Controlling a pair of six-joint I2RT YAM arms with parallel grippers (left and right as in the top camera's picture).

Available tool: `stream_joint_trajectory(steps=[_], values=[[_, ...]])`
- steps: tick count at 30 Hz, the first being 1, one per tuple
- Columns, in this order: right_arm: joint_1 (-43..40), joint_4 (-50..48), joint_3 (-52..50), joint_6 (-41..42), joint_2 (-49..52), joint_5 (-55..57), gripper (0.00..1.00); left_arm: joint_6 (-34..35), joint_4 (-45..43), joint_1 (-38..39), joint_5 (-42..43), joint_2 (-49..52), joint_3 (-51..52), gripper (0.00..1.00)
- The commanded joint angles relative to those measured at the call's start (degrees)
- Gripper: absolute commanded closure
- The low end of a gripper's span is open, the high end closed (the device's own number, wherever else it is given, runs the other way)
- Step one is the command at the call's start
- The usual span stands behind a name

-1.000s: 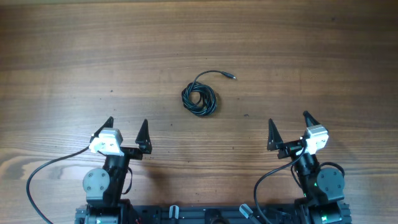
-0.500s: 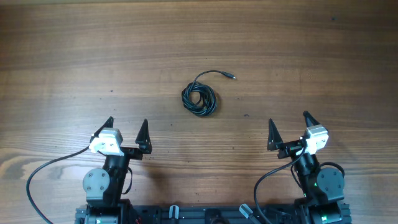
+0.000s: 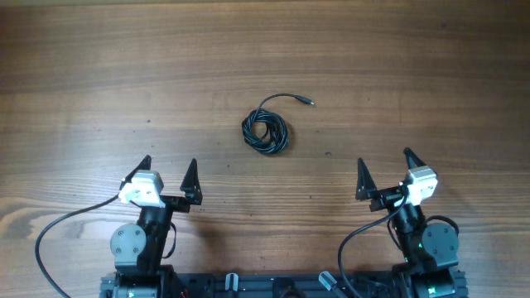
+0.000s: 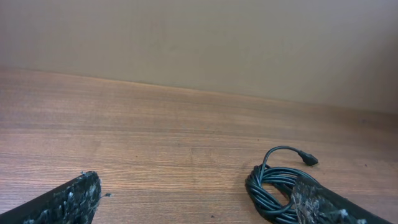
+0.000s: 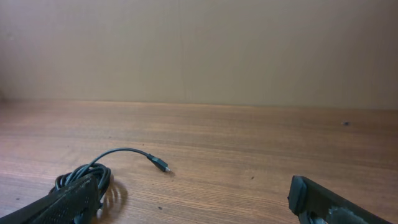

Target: Untangle cables

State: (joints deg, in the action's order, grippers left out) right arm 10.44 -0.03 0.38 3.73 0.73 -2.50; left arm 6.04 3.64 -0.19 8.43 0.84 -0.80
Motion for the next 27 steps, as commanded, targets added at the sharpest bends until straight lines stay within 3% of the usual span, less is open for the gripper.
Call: stream_joint_trajectory(steps=[1,27], values=[[-0.3,-0.2,-0.1,-0.7,-0.5,1.0,0.0,-1.3,0.0,-0.5,-0.5,-0.3,0.5,0.0],[-0.3,-0.2,-0.1,-0.7,-0.5,1.0,0.0,-1.3,0.0,-0.5,-0.5,-0.3,0.5,0.0]])
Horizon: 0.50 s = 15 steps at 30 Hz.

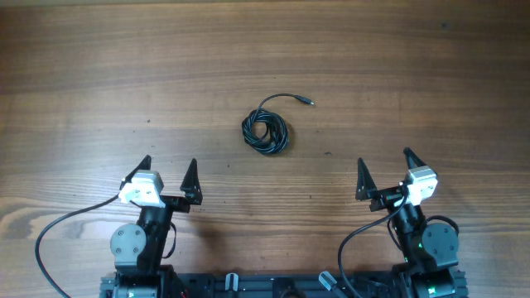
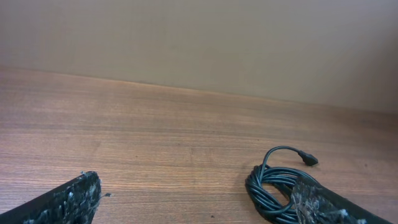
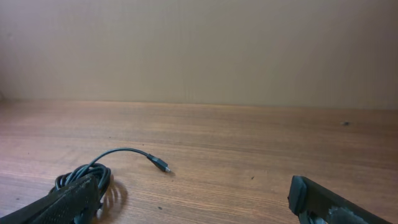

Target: Untangle cables

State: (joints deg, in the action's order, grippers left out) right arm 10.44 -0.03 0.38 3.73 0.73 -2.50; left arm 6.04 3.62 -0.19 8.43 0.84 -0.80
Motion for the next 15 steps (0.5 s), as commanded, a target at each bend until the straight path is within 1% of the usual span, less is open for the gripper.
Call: stream_joint_trajectory(steps=[1,15], values=[[-0.3,-0.2,-0.1,-0.7,-0.5,1.0,0.0,-1.3,0.1,-0.5,-0.5,-0.3,0.5,0.0],[-0.3,-0.2,-0.1,-0.7,-0.5,1.0,0.0,-1.3,0.1,-0.5,-0.5,-0.3,0.5,0.0]])
